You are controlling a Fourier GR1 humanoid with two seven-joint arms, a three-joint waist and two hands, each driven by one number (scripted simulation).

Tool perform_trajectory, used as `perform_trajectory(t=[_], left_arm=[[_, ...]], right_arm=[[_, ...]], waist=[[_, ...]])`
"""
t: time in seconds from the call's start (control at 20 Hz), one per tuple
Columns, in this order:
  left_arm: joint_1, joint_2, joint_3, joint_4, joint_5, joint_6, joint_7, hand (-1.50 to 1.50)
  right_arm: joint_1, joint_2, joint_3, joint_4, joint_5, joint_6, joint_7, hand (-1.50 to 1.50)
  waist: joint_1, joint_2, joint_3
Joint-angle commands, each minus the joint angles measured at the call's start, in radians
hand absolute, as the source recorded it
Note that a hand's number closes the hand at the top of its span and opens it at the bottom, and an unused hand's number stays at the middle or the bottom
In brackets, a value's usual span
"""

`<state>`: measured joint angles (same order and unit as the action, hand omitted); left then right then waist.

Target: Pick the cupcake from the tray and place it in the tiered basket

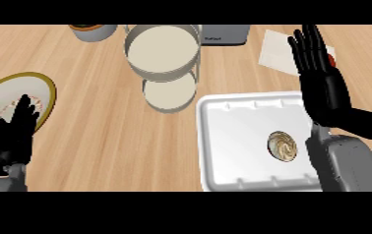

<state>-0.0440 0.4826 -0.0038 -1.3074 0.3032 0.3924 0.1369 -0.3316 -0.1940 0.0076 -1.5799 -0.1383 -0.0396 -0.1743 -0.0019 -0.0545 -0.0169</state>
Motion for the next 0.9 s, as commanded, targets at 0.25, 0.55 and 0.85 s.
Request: perform_trajectory(t=[0.25, 0.55, 0.85], left_arm=[[-0.097, -0.106, -0.233, -0.162, -0.027, -0.251, -0.181, 0.0], [-0.123, -0.205, -0.284, 0.008, -0.074, -0.305, -0.299, 0.0], [-0.059, -0.19, -0.266, -0.044, -0.071, -0.309, -0.28, 0.0]], right_arm=[[0.042, 0.049, 0.173, 0.174, 0.035, 0.076, 0.183, -1.5], [0.148, 0.117, 0.195, 0.237, 0.099, 0.035, -0.015, -1.5], [0.121, -0.076, 0.216, -0.021, 0.267, 0.022, 0.15, -1.5]], waist=[[0.005, 0.064, 0.014], [-0.006, 0.057, 0.017], [-0.008, 0.049, 0.015]])
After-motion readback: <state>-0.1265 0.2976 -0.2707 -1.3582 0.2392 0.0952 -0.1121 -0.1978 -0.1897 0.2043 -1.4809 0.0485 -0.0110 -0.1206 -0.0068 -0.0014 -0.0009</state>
